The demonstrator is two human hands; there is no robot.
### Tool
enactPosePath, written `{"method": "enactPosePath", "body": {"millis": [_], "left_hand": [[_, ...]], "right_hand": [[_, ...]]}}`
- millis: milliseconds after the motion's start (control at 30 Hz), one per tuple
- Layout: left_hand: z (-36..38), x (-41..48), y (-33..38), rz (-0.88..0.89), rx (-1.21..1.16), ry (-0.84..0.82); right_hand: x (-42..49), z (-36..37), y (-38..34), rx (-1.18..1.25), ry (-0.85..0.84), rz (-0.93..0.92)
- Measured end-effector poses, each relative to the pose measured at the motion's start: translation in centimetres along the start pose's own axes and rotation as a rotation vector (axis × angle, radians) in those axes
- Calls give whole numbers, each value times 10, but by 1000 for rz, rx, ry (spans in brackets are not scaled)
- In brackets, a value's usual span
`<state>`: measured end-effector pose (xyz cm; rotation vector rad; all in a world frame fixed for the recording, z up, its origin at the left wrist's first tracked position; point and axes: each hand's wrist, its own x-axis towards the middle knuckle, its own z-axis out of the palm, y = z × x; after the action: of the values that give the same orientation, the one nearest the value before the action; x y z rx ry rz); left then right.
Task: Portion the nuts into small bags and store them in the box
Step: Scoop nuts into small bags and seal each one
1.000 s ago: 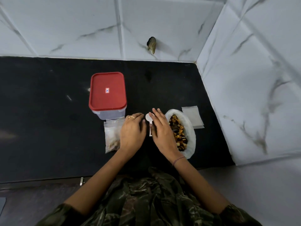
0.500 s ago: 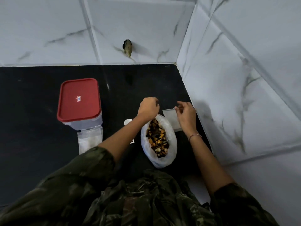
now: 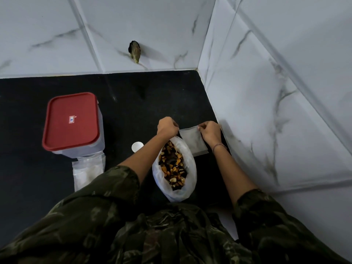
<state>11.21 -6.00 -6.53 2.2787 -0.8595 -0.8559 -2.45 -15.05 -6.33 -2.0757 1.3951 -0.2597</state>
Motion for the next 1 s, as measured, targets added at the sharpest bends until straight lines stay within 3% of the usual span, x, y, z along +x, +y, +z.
{"method": "enactPosePath", "body": {"millis": [467, 700, 1000], "left_hand": [[-3, -11, 8, 24, -155, 72], [-26, -23, 12, -102, -564, 50], [-60, -70, -6, -7, -797, 166]], "right_hand": [[-9, -13, -15, 270, 55, 89], [-23, -37, -35, 563, 57, 89], [-70, -34, -67, 725, 40, -52]]}}
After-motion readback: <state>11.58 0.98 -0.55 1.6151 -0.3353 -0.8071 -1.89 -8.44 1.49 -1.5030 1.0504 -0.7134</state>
